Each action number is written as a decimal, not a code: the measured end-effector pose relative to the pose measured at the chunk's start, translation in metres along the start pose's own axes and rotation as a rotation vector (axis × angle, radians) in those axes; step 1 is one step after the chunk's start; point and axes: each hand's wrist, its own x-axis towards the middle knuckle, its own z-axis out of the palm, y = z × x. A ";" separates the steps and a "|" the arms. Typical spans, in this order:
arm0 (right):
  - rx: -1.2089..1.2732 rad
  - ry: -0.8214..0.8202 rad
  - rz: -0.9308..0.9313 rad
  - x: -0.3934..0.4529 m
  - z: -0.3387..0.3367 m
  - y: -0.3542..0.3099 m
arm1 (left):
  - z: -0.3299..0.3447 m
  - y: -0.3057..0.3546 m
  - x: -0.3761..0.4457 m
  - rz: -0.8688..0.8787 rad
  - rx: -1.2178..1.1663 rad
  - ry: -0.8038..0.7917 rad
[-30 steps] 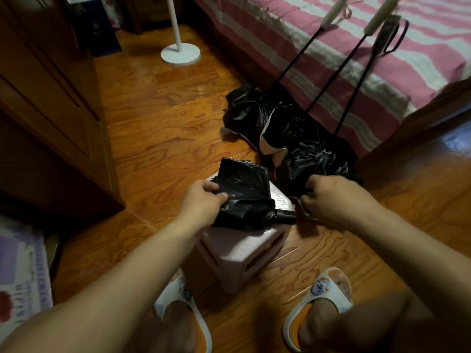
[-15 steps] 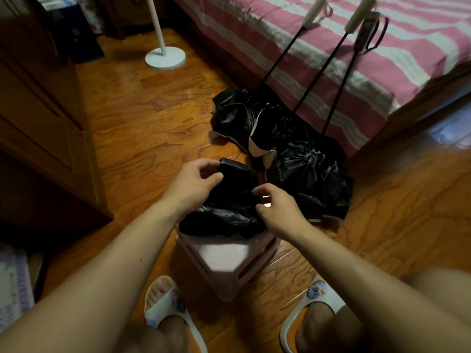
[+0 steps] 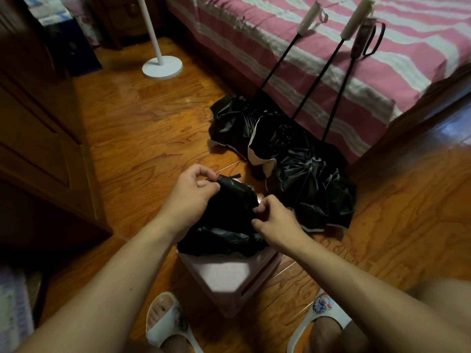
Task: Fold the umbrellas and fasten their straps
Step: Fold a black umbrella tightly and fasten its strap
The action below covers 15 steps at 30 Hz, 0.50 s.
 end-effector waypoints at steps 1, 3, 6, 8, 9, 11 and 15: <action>0.007 -0.011 -0.015 0.000 0.001 0.000 | 0.000 0.001 -0.002 -0.018 -0.026 -0.012; 0.061 -0.025 -0.069 0.000 0.002 -0.004 | -0.002 0.003 -0.006 -0.026 -0.065 -0.059; 0.159 -0.010 -0.148 -0.003 0.003 -0.009 | -0.006 0.002 -0.010 0.057 -0.018 -0.158; 0.183 0.019 -0.168 -0.005 0.002 -0.011 | -0.008 0.002 -0.014 0.109 0.034 -0.143; 0.184 0.032 -0.168 -0.007 0.001 -0.012 | -0.008 0.002 -0.015 0.122 0.048 -0.116; 0.190 0.049 -0.156 -0.009 -0.001 -0.014 | -0.008 0.002 -0.018 0.134 0.058 -0.067; 0.212 0.075 -0.116 -0.011 -0.001 -0.016 | -0.006 0.000 -0.019 0.138 0.049 -0.051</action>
